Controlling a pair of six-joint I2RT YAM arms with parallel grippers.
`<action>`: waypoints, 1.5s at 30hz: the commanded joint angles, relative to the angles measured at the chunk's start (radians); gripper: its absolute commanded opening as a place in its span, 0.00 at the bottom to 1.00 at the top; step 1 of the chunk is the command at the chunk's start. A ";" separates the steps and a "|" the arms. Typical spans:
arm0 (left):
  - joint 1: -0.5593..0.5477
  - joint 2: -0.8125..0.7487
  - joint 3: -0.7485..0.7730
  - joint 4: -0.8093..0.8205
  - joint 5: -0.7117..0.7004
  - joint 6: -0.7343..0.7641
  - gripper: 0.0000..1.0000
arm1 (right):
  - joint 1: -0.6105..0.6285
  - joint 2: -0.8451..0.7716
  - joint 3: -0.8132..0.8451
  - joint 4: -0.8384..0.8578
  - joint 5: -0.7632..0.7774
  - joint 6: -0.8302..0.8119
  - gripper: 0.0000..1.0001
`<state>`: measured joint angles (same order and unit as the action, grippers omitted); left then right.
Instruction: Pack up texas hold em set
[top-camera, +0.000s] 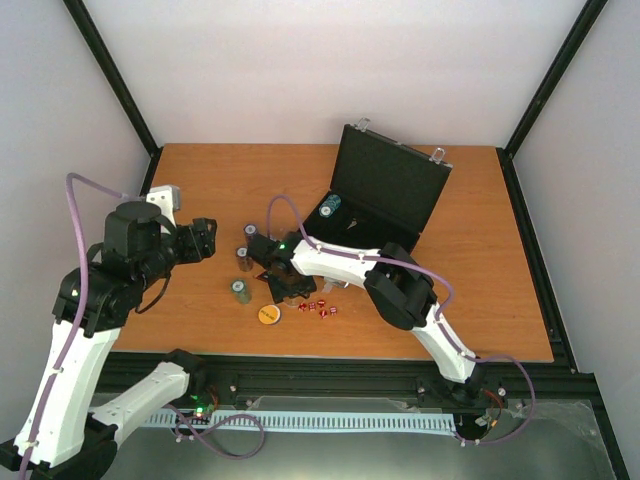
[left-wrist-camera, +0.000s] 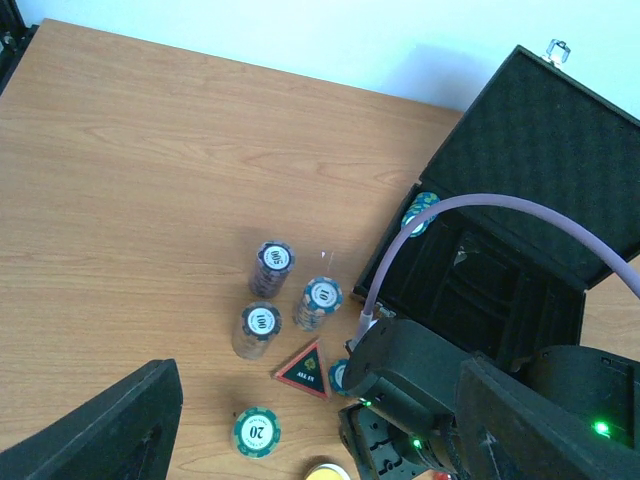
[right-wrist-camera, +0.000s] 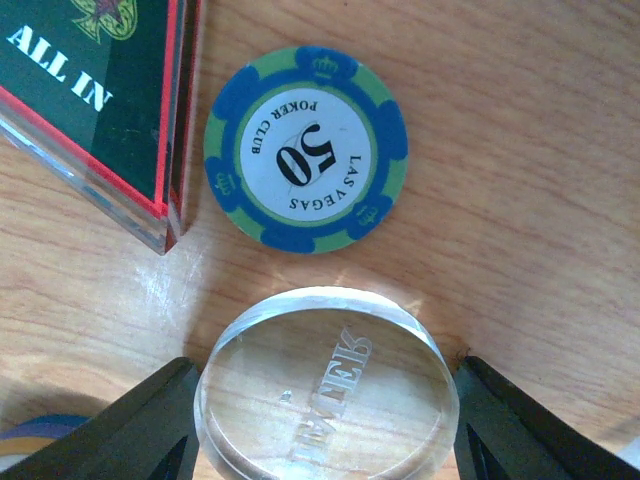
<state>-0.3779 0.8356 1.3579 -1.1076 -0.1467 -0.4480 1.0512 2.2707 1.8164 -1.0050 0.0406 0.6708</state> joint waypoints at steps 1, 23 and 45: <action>0.002 0.000 0.003 0.025 0.010 0.011 0.77 | 0.010 -0.012 -0.016 -0.022 0.022 0.009 0.60; 0.002 0.028 -0.011 0.052 0.004 0.020 0.77 | -0.081 -0.158 0.143 -0.134 0.148 -0.038 0.61; 0.001 0.167 -0.011 0.092 -0.022 0.041 0.78 | -0.438 -0.111 0.104 0.000 0.228 -0.234 0.61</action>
<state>-0.3779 0.9840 1.3434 -1.0573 -0.1532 -0.4225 0.6521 2.1387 1.9255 -1.0504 0.2234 0.4915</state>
